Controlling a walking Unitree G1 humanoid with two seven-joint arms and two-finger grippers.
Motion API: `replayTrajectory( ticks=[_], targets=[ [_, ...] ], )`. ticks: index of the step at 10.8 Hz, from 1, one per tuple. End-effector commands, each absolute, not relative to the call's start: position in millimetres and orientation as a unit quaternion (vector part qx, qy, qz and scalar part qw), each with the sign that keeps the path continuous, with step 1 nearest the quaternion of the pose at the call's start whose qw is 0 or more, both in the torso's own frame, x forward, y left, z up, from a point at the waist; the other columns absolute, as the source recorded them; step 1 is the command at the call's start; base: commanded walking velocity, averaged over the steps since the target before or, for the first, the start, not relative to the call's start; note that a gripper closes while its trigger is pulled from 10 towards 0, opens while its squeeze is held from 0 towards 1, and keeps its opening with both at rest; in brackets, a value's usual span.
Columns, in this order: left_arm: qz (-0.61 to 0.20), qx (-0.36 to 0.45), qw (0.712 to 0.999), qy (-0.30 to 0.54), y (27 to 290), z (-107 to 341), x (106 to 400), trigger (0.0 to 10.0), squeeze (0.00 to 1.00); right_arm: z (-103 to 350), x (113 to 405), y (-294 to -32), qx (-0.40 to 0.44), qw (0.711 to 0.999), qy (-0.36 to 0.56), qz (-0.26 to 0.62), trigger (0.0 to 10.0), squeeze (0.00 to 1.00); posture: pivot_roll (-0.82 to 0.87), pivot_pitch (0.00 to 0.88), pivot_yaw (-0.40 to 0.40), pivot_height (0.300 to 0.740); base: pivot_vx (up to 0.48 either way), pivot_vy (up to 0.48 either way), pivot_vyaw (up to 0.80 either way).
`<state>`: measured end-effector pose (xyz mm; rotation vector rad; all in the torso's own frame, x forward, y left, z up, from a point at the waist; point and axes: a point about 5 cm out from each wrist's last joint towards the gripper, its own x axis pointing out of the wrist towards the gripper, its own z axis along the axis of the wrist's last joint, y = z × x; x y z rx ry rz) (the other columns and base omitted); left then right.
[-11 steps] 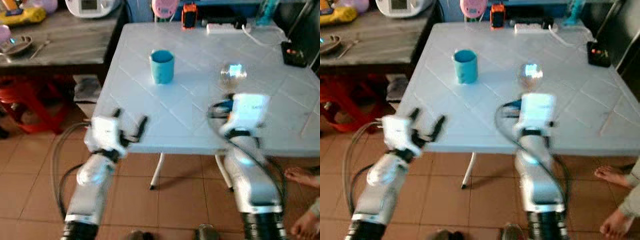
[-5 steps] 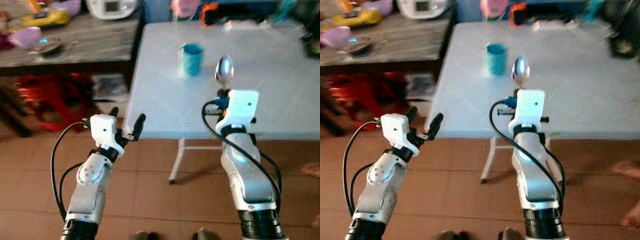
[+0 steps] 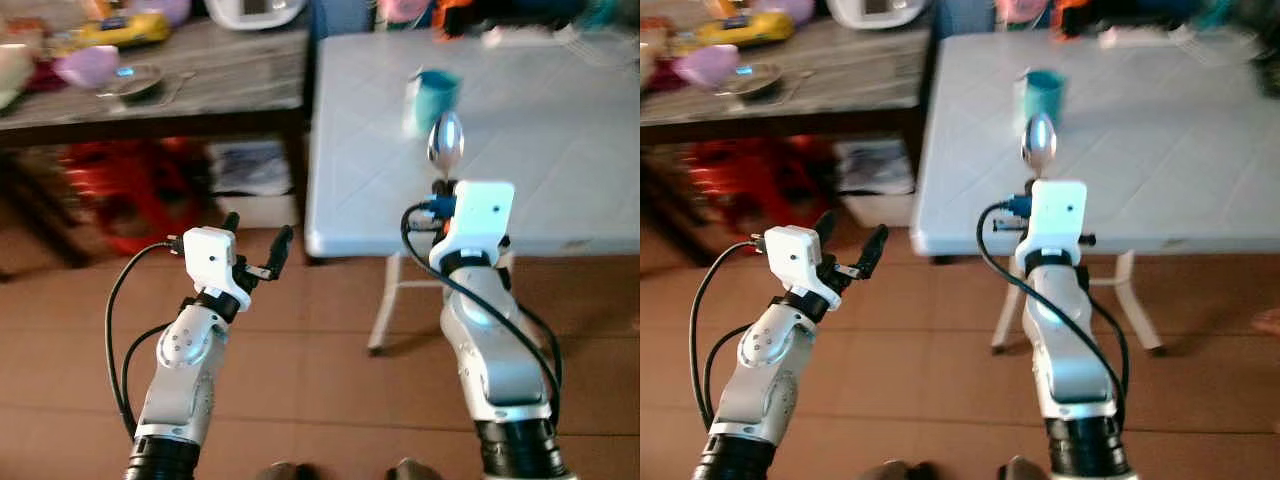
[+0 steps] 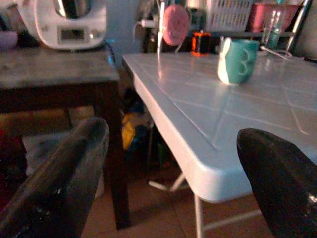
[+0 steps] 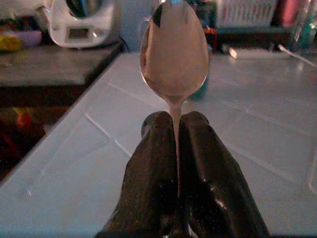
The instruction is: Setting the table
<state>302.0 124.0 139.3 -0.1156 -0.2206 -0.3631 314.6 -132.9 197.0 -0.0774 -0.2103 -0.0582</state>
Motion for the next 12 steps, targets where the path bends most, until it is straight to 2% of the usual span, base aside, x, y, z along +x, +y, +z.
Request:
replayTrajectory(
  ticks=[1,12],
  targets=[
    [-0.185,-0.049,0.976,-0.107,122.4,138.2,300.9,10.0,0.00,199.3,313.4,-135.5,-0.037,0.992,-0.112,-0.036,10.0,0.00,-0.11,0.146,0.114,0.740,0.000,0.356,0.00],
    [-0.184,-0.044,0.977,-0.103,121.2,137.1,301.5,10.0,0.00,198.0,315.4,-131.4,-0.043,0.992,-0.119,-0.022,10.0,0.00,-0.10,0.130,0.114,0.740,0.000,0.378,0.00]
  ],
)
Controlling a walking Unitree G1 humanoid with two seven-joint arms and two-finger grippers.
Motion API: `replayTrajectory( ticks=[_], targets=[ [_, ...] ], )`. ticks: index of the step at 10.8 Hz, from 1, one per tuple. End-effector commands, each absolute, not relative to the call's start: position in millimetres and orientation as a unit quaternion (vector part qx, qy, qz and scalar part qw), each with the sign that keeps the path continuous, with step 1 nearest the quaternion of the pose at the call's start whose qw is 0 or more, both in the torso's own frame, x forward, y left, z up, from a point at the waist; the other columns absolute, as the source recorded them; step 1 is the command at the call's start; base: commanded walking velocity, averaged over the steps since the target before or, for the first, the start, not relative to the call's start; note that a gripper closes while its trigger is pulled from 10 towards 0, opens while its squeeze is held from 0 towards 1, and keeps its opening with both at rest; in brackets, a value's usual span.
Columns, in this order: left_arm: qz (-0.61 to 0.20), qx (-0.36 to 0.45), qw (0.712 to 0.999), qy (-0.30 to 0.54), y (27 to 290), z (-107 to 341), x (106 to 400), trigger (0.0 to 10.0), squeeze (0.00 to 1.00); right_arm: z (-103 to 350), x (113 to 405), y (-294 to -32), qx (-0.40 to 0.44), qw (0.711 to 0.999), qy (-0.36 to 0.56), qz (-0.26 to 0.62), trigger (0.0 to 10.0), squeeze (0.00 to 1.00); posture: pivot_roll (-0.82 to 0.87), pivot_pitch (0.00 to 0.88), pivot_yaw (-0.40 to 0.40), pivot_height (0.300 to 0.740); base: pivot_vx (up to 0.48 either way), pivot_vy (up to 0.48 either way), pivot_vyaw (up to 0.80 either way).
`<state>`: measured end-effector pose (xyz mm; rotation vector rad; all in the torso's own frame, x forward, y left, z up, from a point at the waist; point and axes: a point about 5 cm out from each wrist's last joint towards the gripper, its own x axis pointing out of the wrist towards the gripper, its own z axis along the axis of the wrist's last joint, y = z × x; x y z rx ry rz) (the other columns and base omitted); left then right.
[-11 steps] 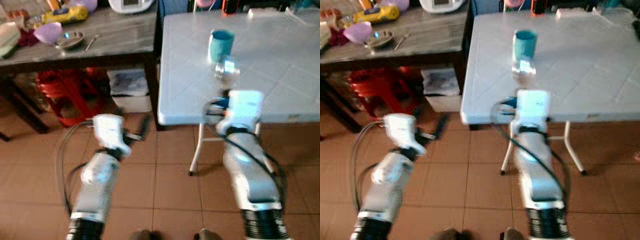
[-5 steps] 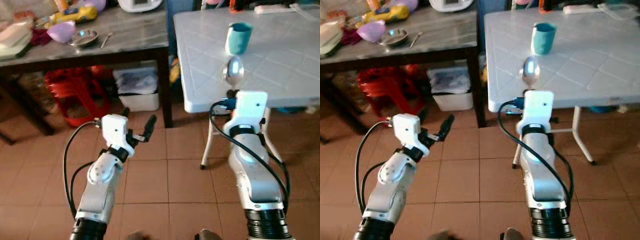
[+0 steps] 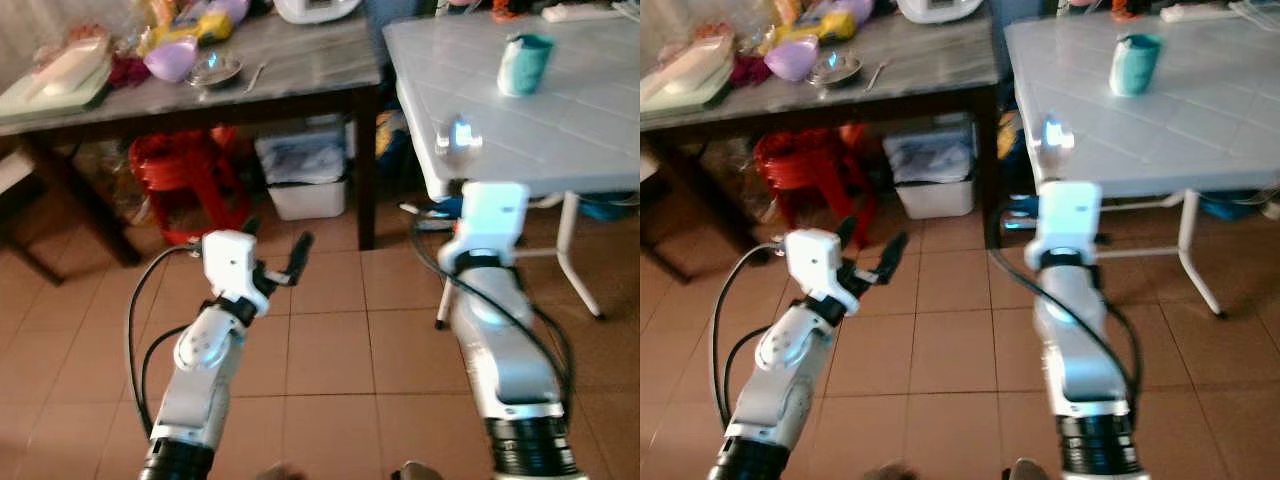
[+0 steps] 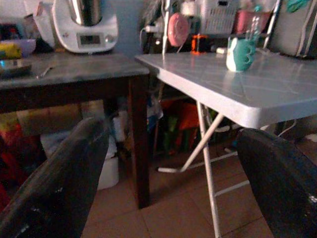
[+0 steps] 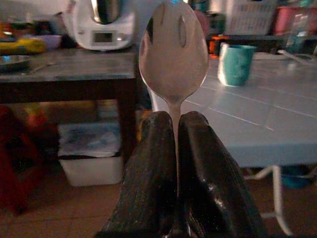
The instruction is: Setting the table
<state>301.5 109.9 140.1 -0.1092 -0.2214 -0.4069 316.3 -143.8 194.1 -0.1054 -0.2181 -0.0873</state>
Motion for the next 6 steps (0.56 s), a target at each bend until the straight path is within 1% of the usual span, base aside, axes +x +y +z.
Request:
replayTrajectory(
  ticks=[1,2,3,4,6],
  targets=[
    [-0.183,-0.045,0.977,-0.103,120.8,136.7,300.9,10.0,0.00,197.8,315.0,-131.2,-0.042,0.992,-0.118,-0.022,10.0,0.00,-0.10,0.130,0.114,0.740,0.000,0.386,0.00],
    [-0.174,-0.048,0.978,-0.107,122.0,137.5,301.0,10.0,0.00,198.1,315.0,-131.0,-0.041,0.992,-0.119,-0.021,10.0,0.00,-0.10,0.132,0.113,0.740,0.000,0.000,0.00],
    [-0.190,-0.049,0.974,-0.116,122.9,140.7,299.4,10.0,0.00,197.9,315.3,-131.9,-0.041,0.992,-0.120,-0.022,10.0,0.00,-0.10,0.133,0.113,0.740,0.000,0.000,0.00],
    [-0.192,-0.055,0.973,-0.119,124.5,142.1,298.7,10.0,0.00,198.0,315.1,-132.5,-0.041,0.992,-0.120,-0.022,10.0,0.00,-0.10,0.134,0.112,0.740,0.292,0.000,0.00],
    [-0.190,-0.056,0.973,-0.119,125.8,141.6,298.9,10.0,0.00,198.3,314.8,-132.8,-0.043,0.991,-0.121,-0.021,10.0,0.00,-0.10,0.136,0.111,0.740,0.480,0.000,0.00]
  ],
)
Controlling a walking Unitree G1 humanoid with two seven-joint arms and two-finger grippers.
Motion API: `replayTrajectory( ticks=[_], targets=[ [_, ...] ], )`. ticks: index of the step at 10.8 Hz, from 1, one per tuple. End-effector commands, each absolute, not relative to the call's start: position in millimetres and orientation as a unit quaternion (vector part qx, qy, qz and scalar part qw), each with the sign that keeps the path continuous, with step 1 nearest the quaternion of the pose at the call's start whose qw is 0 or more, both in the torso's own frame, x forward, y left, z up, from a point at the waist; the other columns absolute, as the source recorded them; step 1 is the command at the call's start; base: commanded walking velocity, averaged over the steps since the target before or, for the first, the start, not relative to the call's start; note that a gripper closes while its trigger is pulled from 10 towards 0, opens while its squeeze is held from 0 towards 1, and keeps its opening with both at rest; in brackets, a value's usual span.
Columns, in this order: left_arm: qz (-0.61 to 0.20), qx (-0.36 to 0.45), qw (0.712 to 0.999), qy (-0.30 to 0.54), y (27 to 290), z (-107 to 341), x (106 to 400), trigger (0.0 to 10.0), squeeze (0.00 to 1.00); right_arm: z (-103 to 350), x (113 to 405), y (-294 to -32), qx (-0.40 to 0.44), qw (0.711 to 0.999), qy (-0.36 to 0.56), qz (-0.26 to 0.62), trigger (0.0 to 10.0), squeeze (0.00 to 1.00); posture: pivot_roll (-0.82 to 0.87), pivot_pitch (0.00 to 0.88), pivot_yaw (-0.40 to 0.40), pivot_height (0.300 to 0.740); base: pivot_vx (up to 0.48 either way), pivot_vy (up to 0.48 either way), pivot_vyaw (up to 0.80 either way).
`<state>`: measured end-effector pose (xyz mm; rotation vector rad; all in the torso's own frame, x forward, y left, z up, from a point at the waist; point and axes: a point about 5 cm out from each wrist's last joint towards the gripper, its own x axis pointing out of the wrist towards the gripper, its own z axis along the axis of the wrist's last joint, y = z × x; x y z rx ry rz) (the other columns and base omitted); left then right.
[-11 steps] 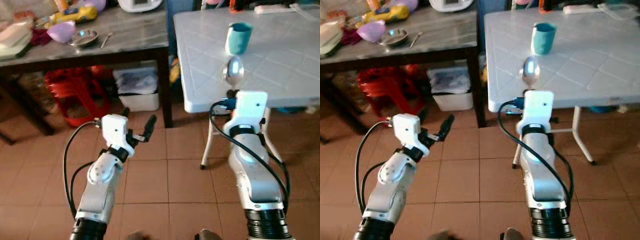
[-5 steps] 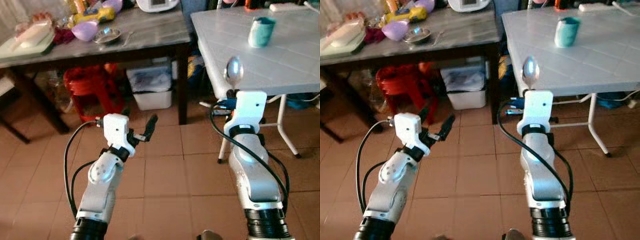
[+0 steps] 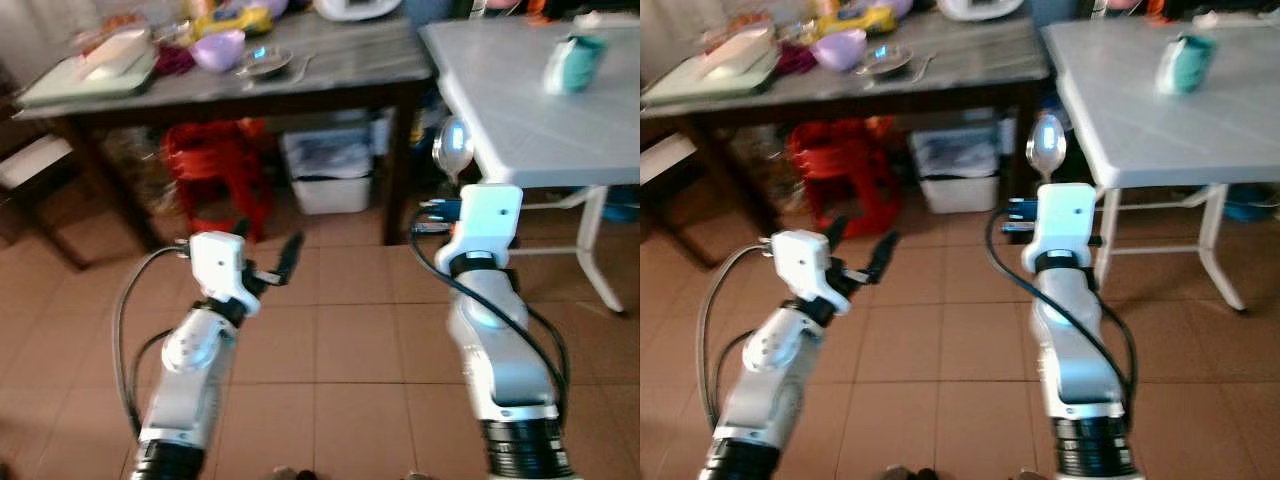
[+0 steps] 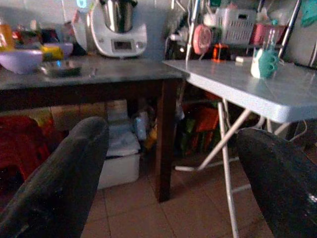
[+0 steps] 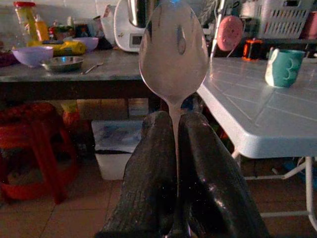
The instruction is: Setting the table
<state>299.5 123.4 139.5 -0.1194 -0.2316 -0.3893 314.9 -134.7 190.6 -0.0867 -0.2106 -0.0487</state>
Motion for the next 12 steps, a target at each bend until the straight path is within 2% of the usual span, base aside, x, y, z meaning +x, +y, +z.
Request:
replayTrajectory(
  ticks=[1,9,12],
  targets=[
    [-0.191,-0.057,0.973,-0.119,125.5,141.5,298.8,10.0,0.00,198.4,314.9,-132.8,-0.043,0.991,-0.121,-0.020,10.0,0.00,-0.10,0.137,0.110,0.740,0.480,0.000,0.00],
    [-0.196,-0.063,0.971,-0.118,122.5,140.4,298.7,10.0,0.00,199.1,314.6,-131.9,-0.043,0.991,-0.124,-0.014,10.0,0.00,-0.11,0.138,0.111,0.740,0.480,0.000,0.00],
    [-0.197,-0.063,0.971,-0.119,121.3,140.4,299.3,10.0,0.00,198.9,314.2,-131.9,-0.045,0.991,-0.124,-0.012,10.0,0.00,-0.11,0.138,0.115,0.740,0.480,0.000,0.60]
  ],
)
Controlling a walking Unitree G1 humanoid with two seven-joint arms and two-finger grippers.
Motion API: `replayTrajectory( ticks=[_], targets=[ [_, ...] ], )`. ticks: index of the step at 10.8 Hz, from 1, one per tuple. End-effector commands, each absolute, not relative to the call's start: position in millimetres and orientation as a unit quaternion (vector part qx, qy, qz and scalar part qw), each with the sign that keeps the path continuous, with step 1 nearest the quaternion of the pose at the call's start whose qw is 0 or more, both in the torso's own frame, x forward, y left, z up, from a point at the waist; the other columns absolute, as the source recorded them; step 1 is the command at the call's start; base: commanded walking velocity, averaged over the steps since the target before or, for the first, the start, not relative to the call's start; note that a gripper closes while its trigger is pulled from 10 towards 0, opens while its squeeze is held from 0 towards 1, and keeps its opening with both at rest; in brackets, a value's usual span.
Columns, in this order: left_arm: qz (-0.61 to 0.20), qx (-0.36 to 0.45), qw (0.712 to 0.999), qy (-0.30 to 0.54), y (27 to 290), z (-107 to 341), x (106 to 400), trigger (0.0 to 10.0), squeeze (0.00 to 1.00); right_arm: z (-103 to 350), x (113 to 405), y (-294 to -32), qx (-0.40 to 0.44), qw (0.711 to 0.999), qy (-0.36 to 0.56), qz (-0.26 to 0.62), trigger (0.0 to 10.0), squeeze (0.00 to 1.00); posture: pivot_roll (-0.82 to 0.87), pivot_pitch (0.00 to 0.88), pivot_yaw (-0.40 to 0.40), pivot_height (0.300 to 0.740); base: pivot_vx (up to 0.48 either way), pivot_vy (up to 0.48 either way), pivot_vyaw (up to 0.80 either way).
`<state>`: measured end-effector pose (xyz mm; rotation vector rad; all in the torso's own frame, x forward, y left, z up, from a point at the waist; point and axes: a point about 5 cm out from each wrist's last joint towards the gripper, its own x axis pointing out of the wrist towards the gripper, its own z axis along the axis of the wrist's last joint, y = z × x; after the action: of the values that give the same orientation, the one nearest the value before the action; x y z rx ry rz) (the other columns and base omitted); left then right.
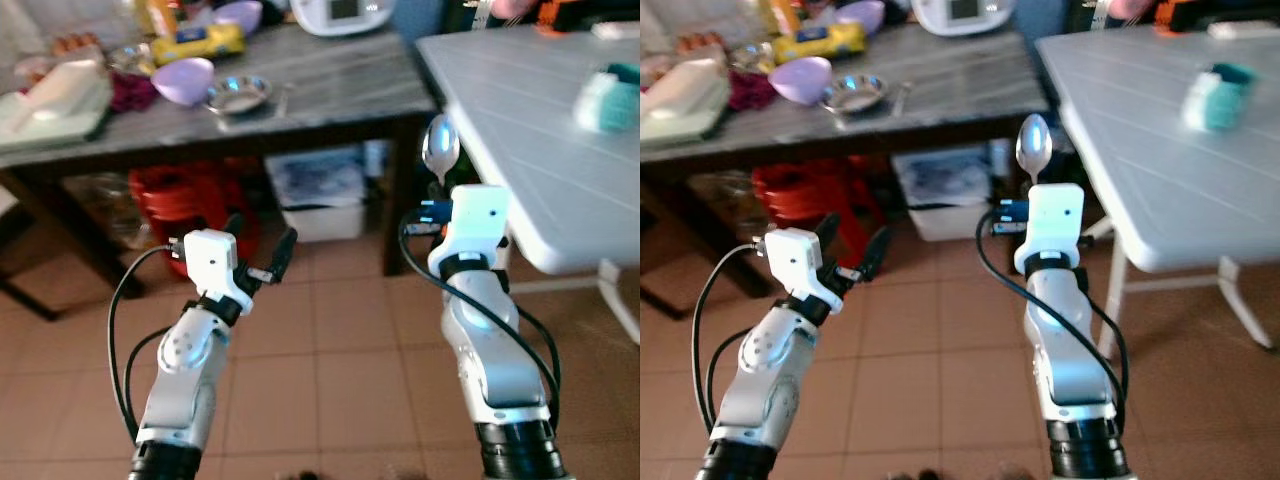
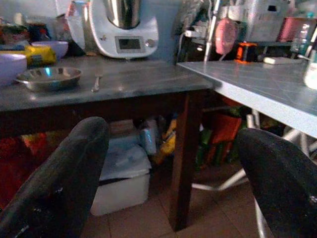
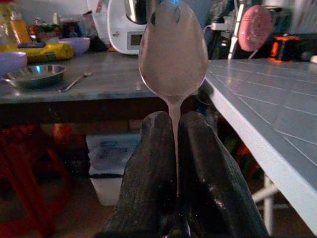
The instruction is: Setting the table
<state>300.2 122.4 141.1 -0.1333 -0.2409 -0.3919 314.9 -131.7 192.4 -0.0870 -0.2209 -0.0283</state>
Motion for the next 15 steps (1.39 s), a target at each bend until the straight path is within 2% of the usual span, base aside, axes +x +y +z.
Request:
replayTrajectory(
  ticks=[1,7,9,15],
  targets=[
    [-0.199,-0.063,0.971,-0.117,120.5,140.1,299.4,10.0,0.00,198.5,314.6,-132.6,-0.043,0.991,-0.123,-0.014,10.0,0.00,-0.11,0.137,0.113,0.740,0.480,0.000,0.68],
    [-0.208,-0.063,0.969,-0.117,116.0,138.9,298.5,10.0,0.00,196.8,315.1,-134.7,-0.033,0.992,-0.118,-0.020,10.0,0.00,-0.11,0.128,0.114,0.740,0.480,0.000,0.07],
    [-0.211,-0.061,0.969,-0.116,115.4,139.0,299.3,10.0,0.00,196.8,315.5,-135.6,-0.023,0.993,-0.117,-0.022,10.0,0.00,-0.11,0.125,0.115,0.740,0.480,0.000,-0.54],
    [-0.219,-0.062,0.967,-0.113,111.5,137.3,296.6,10.0,0.00,196.0,316.9,-135.2,-0.017,0.993,-0.113,-0.026,10.0,0.00,-0.11,0.126,0.113,0.740,0.480,0.000,-0.10]
  ],
)
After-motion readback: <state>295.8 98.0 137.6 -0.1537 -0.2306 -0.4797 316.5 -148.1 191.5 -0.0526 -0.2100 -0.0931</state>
